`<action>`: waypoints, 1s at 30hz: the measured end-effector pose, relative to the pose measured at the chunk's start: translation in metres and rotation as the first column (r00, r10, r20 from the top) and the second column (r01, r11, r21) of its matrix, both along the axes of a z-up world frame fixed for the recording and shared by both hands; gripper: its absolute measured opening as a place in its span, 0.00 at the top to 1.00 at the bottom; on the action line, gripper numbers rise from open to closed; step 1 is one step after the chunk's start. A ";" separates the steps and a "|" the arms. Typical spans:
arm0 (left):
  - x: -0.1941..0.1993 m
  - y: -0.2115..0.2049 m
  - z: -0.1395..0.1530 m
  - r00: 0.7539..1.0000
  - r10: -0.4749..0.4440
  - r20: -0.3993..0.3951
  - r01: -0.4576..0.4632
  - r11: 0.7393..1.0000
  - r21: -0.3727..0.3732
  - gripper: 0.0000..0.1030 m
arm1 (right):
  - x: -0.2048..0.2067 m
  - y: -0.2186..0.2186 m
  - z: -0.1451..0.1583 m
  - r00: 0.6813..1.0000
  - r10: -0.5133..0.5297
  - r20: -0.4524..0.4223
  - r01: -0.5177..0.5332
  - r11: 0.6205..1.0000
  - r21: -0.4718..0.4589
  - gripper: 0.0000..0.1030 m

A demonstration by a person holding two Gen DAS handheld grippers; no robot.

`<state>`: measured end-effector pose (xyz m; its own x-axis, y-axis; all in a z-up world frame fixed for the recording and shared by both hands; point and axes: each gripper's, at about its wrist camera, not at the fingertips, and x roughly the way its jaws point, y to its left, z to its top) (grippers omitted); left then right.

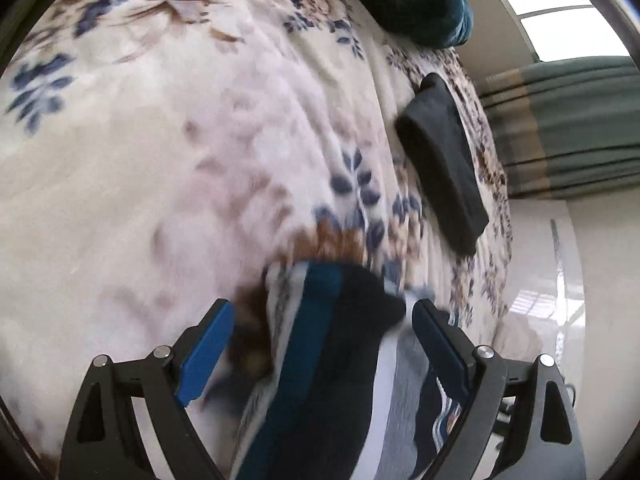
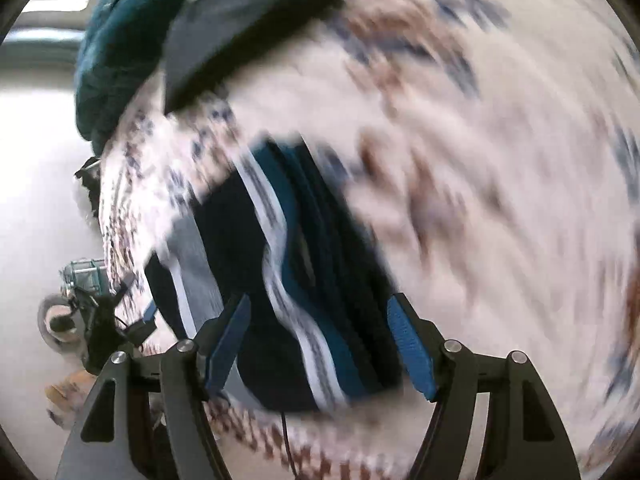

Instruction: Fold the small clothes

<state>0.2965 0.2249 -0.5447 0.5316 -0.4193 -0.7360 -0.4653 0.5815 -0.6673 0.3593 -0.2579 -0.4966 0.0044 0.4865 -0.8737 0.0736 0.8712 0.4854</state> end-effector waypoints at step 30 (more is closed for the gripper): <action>-0.073 0.005 -0.014 0.966 0.064 -0.251 0.013 0.956 0.293 0.15 | 0.090 0.044 -0.038 0.966 0.225 -0.125 -0.225 0.974 0.015 0.43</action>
<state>0.2235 0.2303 -0.5586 0.3173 -0.1563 -0.9354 -0.6145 0.7173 -0.3283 0.4490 -0.2134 -0.5351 -0.2149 0.4627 -0.8601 -0.0643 0.8720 0.4852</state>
